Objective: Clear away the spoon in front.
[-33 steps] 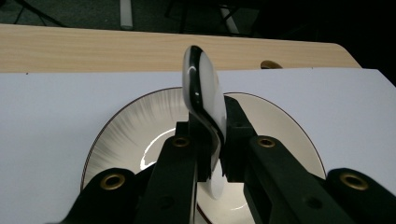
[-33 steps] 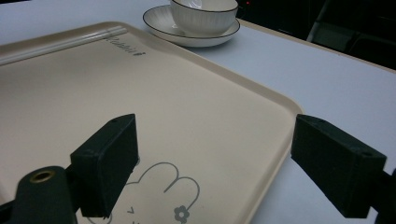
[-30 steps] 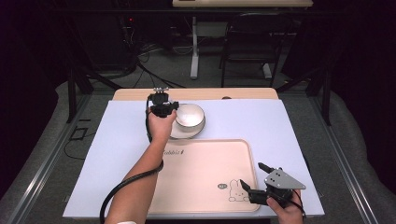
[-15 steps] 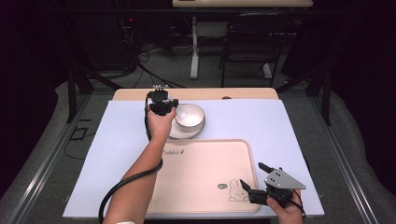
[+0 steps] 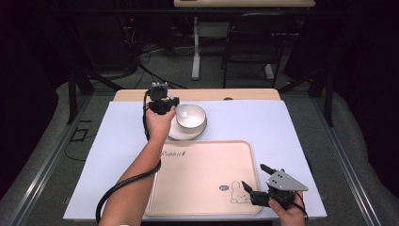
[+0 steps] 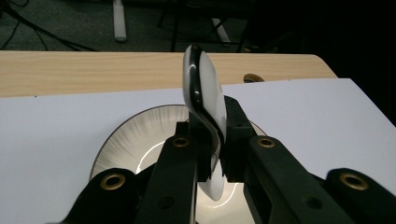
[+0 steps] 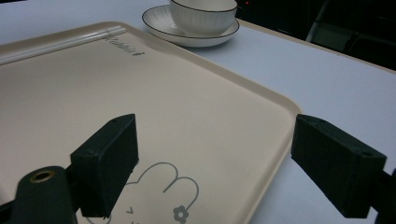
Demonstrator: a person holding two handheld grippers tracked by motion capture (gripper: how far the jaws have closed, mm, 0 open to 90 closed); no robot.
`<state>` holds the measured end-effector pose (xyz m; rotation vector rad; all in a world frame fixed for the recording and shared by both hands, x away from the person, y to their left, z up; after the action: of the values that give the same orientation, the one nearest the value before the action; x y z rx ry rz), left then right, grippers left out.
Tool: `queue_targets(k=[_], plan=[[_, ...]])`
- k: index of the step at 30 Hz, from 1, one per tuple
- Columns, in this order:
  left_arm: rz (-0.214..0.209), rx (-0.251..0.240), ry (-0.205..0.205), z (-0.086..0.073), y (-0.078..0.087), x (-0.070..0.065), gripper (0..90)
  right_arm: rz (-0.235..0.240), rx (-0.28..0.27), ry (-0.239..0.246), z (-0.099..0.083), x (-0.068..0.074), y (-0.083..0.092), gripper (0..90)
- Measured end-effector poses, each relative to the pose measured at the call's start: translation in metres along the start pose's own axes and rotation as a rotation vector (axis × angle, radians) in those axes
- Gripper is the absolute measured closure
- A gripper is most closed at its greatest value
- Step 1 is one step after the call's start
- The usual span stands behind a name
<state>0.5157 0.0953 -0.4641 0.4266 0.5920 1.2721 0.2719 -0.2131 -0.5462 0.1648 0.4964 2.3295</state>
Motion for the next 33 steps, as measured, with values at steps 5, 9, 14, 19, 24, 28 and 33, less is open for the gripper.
queue_targets(k=[5, 9, 14, 19, 24, 28, 33], plan=[[-0.005, -0.001, -0.004, 0.004, 0.007, -0.003, 85.1, 0.001, 0.002, 0.003, 0.0, 0.0, 0.0, 14.6], [-0.004, -0.004, -0.017, 0.006, 0.012, -0.006, 85.1, 0.001, 0.001, 0.004, 0.0, 0.0, 0.0, 14.5], [-0.005, -0.007, -0.026, 0.007, 0.017, -0.009, 85.1, 0.001, 0.001, 0.003, 0.0, 0.0, 0.0, 14.6], [-0.006, -0.01, -0.053, 0.006, 0.025, -0.012, 85.1, 0.002, 0.001, -0.001, 0.0, 0.0, 0.0, 14.5], [0.006, -0.009, -0.098, 0.001, 0.034, -0.015, 85.1, 0.002, 0.002, -0.001, 0.0, 0.0, 0.0, 14.5], [0.019, -0.011, -0.126, -0.008, 0.041, -0.016, 85.1, 0.003, 0.003, -0.001, 0.0, 0.001, 0.0, 14.6], [0.036, -0.014, -0.173, -0.023, 0.048, -0.017, 85.1, 0.003, 0.005, -0.001, 0.0, 0.001, 0.0, 14.6]])
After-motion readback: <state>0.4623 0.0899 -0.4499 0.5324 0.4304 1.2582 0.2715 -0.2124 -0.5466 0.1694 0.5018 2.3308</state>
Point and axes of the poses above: each handheld gripper's, and its own axes: y roughly backward along the jaws, z roughly out of its top, x roughly to its left, the point moved 5 cm from there along -y, roughly forward along the jaws, and after that the axes turned 10 degrees about z, right-handed, at the moved point
